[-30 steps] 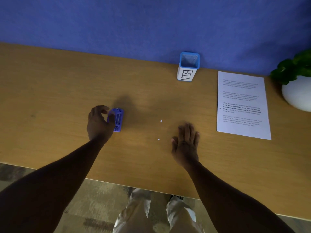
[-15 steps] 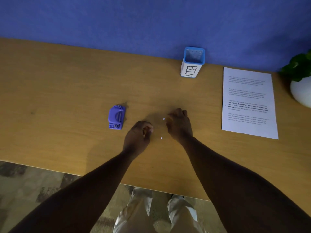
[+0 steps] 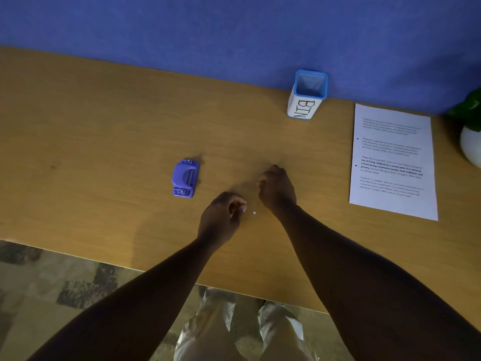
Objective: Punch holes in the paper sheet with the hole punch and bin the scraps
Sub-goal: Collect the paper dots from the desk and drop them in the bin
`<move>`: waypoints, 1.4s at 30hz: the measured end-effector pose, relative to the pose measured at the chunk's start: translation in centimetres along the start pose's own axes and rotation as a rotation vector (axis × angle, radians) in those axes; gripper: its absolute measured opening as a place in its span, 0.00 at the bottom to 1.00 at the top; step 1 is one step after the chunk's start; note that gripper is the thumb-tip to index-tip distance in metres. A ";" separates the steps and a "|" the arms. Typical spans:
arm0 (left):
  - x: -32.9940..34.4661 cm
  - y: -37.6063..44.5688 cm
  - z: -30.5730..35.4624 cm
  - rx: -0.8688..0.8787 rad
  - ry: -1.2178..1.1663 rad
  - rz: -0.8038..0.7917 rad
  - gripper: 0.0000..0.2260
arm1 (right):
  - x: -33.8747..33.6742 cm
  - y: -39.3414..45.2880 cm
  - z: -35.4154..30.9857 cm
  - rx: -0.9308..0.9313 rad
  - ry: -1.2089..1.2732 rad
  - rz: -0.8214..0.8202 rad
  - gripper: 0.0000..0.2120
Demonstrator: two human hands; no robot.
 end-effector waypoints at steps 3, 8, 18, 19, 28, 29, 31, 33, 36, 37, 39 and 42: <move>0.4 -0.3 0.6 0.039 0.050 -0.016 0.05 | 0.6 -0.2 -0.5 -0.020 -0.074 -0.001 0.10; 0.8 -0.4 1.5 0.082 0.117 -0.012 0.08 | 0.8 -0.4 -0.5 -0.040 -0.137 0.022 0.11; 1.1 -0.5 1.8 0.030 0.197 0.041 0.06 | 0.1 -1.2 0.0 -0.022 -0.119 0.101 0.11; 1.1 -0.5 1.8 0.021 0.204 0.047 0.06 | 0.2 -1.3 -0.1 -0.017 -0.131 0.096 0.11; 1.6 -0.7 2.5 -0.033 0.294 0.058 0.03 | 1.4 -1.1 -0.3 -0.015 -0.195 0.091 0.13; 1.7 -0.7 2.7 -0.032 0.305 0.062 0.03 | 1.5 -1.1 -0.4 -0.018 -0.205 0.090 0.13; 1.9 -0.8 2.8 -0.030 0.329 0.066 0.03 | 2.0 -1.0 -0.6 -0.025 -0.254 0.069 0.15; 2.3 -0.8 2.8 -0.047 0.352 0.058 0.04 | 2.6 -0.8 -0.6 -0.022 -0.333 0.015 0.20; 2.7 -0.7 2.6 -0.064 0.368 0.036 0.05 | 2.8 -0.5 -0.8 -0.043 -0.367 -0.012 0.23; 2.7 -0.7 2.6 -0.068 0.361 0.031 0.06 | 2.7 -0.4 -0.8 -0.055 -0.332 -0.017 0.22; 2.7 -0.6 2.3 -0.085 0.324 0.029 0.05 | 2.2 -0.2 -0.1 -0.044 -0.172 -0.030 0.19; 2.1 -0.1 1.5 -0.144 0.236 0.037 0.05 | 1.1 0.0 1.6 0.036 0.118 -0.032 0.15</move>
Point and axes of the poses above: each hand's wrist, its own y-axis towards the middle knuckle, its own x-axis out of the palm, z = x × y, the point moved 10 cm from there along y, towards the middle knuckle, and after that the axes turned 2 degrees about -z, right-handed, at the moved point
